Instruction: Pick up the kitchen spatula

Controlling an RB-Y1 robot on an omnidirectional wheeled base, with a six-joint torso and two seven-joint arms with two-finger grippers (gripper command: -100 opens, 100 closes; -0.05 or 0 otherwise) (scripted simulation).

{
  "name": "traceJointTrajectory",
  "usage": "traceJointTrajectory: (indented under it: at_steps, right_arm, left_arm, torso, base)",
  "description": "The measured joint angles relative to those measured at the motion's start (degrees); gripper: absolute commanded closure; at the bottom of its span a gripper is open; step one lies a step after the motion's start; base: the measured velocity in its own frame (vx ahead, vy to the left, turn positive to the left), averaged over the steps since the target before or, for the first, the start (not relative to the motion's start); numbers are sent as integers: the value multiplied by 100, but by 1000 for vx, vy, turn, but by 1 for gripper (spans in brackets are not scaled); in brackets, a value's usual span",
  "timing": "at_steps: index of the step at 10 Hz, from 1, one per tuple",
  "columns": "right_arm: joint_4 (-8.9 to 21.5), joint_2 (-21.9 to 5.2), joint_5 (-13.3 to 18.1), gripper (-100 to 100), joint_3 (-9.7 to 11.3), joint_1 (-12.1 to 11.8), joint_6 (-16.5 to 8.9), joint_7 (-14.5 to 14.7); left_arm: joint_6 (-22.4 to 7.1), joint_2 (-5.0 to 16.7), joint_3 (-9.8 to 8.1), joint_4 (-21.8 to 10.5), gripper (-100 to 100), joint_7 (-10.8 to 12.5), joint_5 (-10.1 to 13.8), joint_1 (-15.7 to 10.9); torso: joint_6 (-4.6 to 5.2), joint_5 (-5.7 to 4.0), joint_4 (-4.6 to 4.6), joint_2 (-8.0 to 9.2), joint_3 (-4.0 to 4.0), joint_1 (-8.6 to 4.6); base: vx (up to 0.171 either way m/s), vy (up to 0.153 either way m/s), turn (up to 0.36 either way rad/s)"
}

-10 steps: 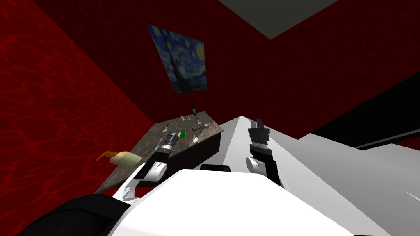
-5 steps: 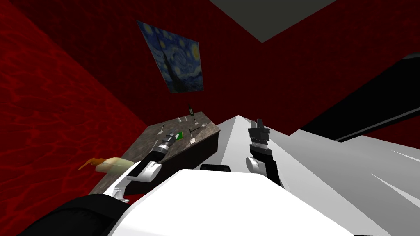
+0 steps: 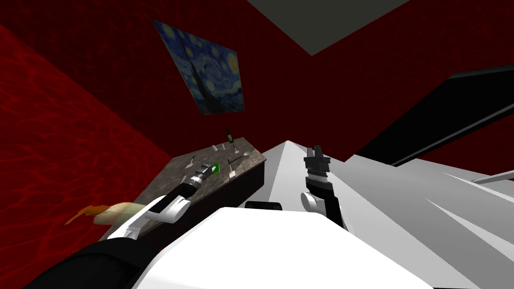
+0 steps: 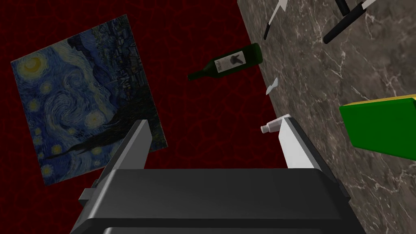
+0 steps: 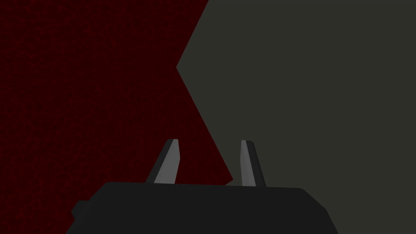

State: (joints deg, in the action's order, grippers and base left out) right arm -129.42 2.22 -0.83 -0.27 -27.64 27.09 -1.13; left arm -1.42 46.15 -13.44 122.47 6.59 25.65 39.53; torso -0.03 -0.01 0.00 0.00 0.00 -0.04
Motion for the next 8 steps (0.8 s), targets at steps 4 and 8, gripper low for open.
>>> traceJointTrajectory:
  at_steps: [4, 8]
  right_arm:
    - [0, 0, 0, 0, 0, 0, 0, 0]
    - [0, 0, 0, 0, 0, 0, 0, 0]
  left_arm:
    - [-328, 731, -183, -195, -100, -52, 441, 255]
    - [-620, 1354, -276, -408, -100, -124, 818, 437]
  torso:
    - [1, -1, -1, -3, -2, -4]
    - [3, -1, -1, -2, -1, -5]
  base:
    - [5, -23, -85]
    - [6, -25, -131]
